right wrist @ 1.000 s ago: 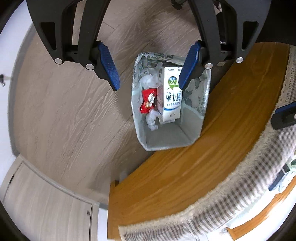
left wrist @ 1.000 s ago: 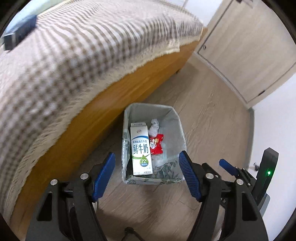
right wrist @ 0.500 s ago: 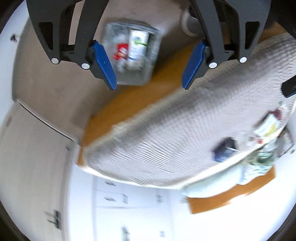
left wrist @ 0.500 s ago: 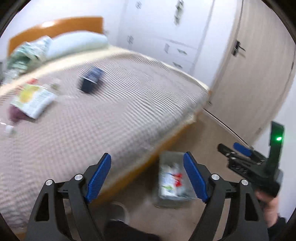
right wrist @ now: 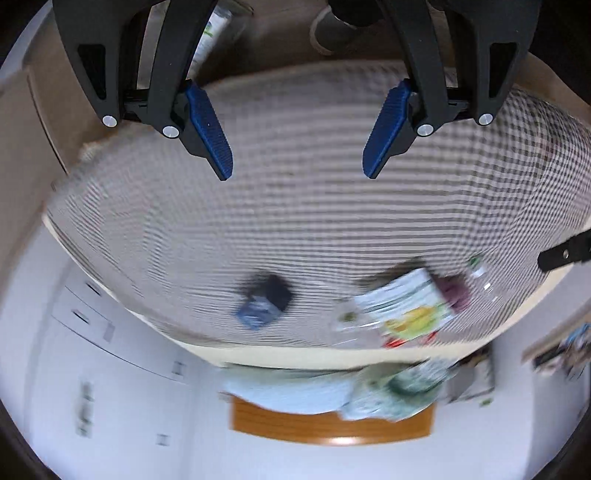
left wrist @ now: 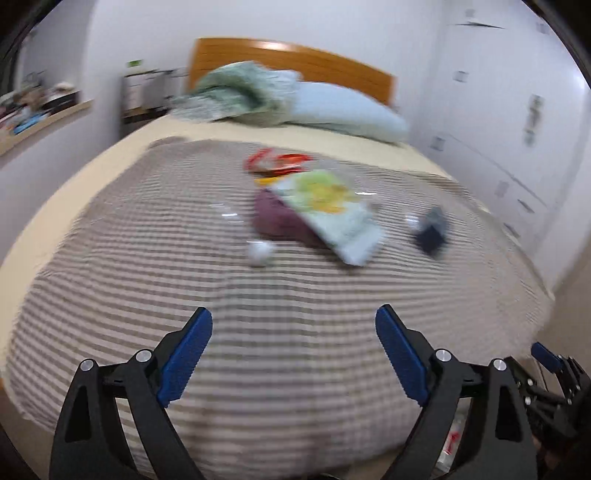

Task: Collect trash
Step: 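Move both tools back over the bed toward the remaining trash, then grasp the yellow packet with the right tool and lift it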

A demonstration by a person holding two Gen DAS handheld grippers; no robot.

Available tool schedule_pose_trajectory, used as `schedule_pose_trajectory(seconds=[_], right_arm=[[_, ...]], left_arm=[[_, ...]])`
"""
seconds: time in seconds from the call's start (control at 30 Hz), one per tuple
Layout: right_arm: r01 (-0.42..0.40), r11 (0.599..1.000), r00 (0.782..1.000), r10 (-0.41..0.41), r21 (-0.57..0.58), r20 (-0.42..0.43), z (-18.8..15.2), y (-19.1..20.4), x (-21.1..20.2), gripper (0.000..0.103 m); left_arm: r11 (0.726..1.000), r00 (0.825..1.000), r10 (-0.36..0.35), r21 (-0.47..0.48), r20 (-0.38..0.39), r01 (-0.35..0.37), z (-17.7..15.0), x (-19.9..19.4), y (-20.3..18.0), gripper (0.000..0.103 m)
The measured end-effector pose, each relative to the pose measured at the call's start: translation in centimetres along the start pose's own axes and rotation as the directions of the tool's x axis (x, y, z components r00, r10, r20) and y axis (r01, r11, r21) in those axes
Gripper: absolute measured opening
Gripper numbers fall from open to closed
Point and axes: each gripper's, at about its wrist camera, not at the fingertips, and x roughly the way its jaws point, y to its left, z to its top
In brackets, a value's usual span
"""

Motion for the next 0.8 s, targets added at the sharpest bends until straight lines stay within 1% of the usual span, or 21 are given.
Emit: schedule_pose_trajectory(seconds=[0.1,0.17,0.2,0.23,0.3,0.37,0.43,0.57,0.7,0.73,0.8], right_arm=[[-0.017,0.996,1.000,0.016,-0.093,-0.011,2.3,4.3,2.9,0.070],[-0.020,0.986,1.000,0.017,-0.167,-0.020,4.0,7.5,5.5,0.070],[-0.020,0.981,1.000,0.016,-0.194,-0.022,4.7,8.7,6.5,0.070],[-0.017,0.972,1.000,0.011,-0.233,-0.027,5.8,10.2,8.1,0.070],[-0.004,0.962,1.000,-0.003,-0.274,-0.025,7.2,11.9,9.9,0.070],[0.011,0.954,0.999,-0.019,-0.301,-0.026,8.7,13.3,11.8,0.070],[-0.003,0.954,1.000,-0.006,-0.301,-0.030,10.1,14.3,13.0,0.070],[-0.080,0.964,0.997,0.078,-0.255,-0.018,13.5,15.1,13.9,0.070],[-0.151,0.964,0.988,0.153,-0.217,-0.008,17.6,15.9,15.1,0.070],[-0.177,0.961,0.984,0.177,-0.214,-0.018,19.4,16.2,15.9,0.070],[-0.207,0.953,0.978,0.203,-0.221,-0.045,21.4,17.2,16.9,0.070]], left_arm=[[0.995,0.996,0.072,-0.071,-0.043,-0.075,1.4,2.2,2.6,0.087],[0.988,0.996,0.061,-0.135,-0.057,-0.069,2.0,2.8,4.3,0.087],[0.982,0.997,0.043,-0.180,-0.065,-0.054,2.5,3.4,5.3,0.087],[0.979,0.997,0.036,-0.200,-0.072,-0.050,2.6,3.8,5.5,0.087],[0.973,0.995,0.026,-0.225,-0.092,-0.047,3.2,4.7,6.2,0.087],[0.972,0.995,0.033,-0.230,-0.092,-0.053,3.9,5.3,6.3,0.087],[0.969,0.995,0.045,-0.238,-0.092,-0.065,4.7,6.0,6.9,0.087],[0.953,0.994,0.040,-0.294,-0.105,-0.070,5.6,7.5,8.7,0.087],[0.924,0.994,0.020,-0.377,-0.103,-0.058,7.0,9.3,11.1,0.087],[0.916,0.995,0.012,-0.399,-0.098,-0.050,7.3,9.7,11.8,0.087],[0.898,0.995,0.005,-0.437,-0.096,-0.047,8.0,10.3,13.1,0.087]])
